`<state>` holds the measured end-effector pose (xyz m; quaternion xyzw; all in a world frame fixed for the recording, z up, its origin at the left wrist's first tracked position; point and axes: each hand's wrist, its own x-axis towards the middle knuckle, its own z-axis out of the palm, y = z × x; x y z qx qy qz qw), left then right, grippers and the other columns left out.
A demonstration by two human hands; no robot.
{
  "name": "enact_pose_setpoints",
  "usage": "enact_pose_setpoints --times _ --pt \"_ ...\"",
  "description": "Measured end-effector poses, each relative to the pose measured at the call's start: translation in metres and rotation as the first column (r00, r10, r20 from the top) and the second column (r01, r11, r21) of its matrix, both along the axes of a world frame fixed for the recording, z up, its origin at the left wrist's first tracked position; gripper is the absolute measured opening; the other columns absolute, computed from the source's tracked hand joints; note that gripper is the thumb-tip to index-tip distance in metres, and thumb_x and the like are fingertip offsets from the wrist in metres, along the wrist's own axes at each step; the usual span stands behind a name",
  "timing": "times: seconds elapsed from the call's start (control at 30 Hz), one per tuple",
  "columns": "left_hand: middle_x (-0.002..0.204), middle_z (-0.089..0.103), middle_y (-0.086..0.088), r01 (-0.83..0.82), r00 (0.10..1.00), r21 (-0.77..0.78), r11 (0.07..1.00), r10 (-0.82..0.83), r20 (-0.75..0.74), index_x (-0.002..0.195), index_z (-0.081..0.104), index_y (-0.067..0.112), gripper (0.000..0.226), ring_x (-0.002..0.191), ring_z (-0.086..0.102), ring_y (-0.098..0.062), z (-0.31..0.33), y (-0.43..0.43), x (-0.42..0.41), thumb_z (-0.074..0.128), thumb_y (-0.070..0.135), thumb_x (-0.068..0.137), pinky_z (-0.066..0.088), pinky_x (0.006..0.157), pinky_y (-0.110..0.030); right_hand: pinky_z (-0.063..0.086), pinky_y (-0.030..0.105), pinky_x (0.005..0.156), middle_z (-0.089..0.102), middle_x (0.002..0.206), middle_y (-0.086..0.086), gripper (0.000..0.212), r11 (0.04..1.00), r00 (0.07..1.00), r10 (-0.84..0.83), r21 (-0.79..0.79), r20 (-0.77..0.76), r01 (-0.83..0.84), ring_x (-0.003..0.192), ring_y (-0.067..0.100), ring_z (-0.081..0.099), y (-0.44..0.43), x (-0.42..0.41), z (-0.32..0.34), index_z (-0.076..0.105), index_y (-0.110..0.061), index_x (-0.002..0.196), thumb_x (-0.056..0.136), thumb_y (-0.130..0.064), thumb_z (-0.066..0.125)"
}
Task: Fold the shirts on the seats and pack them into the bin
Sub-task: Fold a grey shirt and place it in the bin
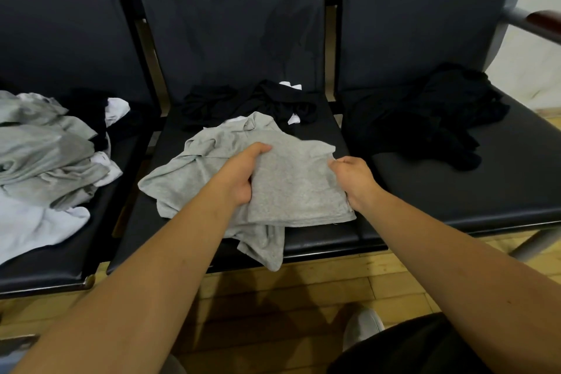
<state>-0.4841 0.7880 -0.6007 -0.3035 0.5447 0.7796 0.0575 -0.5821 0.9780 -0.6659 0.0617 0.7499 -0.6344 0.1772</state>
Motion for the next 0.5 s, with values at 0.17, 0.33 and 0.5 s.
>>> enact_pose_setpoints --times 0.17,0.33,0.5 --pt "0.118 0.074 -0.013 0.007 0.981 0.133 0.991 0.020 -0.195 0.123 0.068 0.007 0.037 0.107 0.072 -0.029 0.030 -0.001 0.014 0.060 0.031 0.096 0.057 0.091 -0.045 0.060 0.047 0.084 0.073 0.109 0.014 0.028 0.913 0.979 0.049 -0.406 0.198 0.036 0.100 0.033 0.071 0.000 0.009 0.015 0.067 0.000 0.116 0.102 -0.020 0.053" --pt "0.122 0.071 -0.015 -0.031 0.950 0.208 0.978 0.093 -0.297 0.130 0.064 0.008 0.041 0.112 0.069 -0.033 0.063 -0.017 0.034 0.057 0.032 0.097 0.057 0.093 -0.050 0.058 0.044 0.085 0.073 0.112 0.012 0.035 0.785 0.971 0.203 -0.613 0.123 -0.086 0.103 0.029 0.070 -0.019 0.030 0.056 0.066 -0.004 0.119 0.101 -0.030 0.053" --pt "0.121 0.071 -0.015 -0.093 0.933 0.156 0.983 0.141 -0.332 0.130 0.064 0.007 0.040 0.105 0.072 -0.033 0.093 -0.054 0.061 0.055 0.027 0.096 0.060 0.079 -0.048 0.050 0.051 0.103 0.069 0.127 0.014 0.066 0.710 0.914 0.394 -0.663 0.094 -0.238 0.117 0.032 0.067 -0.057 0.048 0.112 0.067 -0.018 0.130 0.092 -0.069 0.050"
